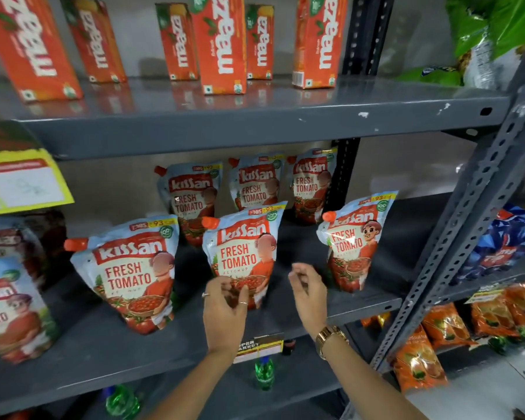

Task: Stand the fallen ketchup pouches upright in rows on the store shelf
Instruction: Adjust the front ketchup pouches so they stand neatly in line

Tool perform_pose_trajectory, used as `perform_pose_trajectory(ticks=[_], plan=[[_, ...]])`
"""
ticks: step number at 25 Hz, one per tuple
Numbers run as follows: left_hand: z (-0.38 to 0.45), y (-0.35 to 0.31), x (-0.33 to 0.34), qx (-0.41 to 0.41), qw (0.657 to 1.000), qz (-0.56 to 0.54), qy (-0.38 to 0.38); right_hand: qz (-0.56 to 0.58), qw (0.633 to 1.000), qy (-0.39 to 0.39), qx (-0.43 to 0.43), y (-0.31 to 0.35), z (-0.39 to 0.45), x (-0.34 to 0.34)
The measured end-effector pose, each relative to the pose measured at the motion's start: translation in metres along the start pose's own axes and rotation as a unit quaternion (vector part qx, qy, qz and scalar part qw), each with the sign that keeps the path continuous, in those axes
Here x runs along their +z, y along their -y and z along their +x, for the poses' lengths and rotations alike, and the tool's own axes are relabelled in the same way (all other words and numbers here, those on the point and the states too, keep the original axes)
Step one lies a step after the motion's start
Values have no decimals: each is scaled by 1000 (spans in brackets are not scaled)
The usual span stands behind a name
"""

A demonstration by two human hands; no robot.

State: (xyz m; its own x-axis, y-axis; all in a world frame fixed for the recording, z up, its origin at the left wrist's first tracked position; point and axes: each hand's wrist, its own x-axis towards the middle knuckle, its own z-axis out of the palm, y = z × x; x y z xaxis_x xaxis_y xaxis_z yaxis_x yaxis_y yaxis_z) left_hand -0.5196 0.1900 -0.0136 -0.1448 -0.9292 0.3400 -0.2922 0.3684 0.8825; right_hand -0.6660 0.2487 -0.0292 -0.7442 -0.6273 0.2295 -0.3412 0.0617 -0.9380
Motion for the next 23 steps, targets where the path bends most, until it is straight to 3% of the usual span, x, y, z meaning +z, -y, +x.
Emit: perform_pose_trajectory(ticks=[2,4,6,23], plan=[[6,11,-5,-54,998,-23,21,13,992,117,51,6,-5,12],[15,23,-7,-70,990,-34,114,-22,975,216,51,13,-9,20],[18,26,-6,-76,980,-3,182,-56,963,261,40,17,-8,23],[-6,11,16,-92,966,14,242,-31,980,193,31,-10,-20,-26]])
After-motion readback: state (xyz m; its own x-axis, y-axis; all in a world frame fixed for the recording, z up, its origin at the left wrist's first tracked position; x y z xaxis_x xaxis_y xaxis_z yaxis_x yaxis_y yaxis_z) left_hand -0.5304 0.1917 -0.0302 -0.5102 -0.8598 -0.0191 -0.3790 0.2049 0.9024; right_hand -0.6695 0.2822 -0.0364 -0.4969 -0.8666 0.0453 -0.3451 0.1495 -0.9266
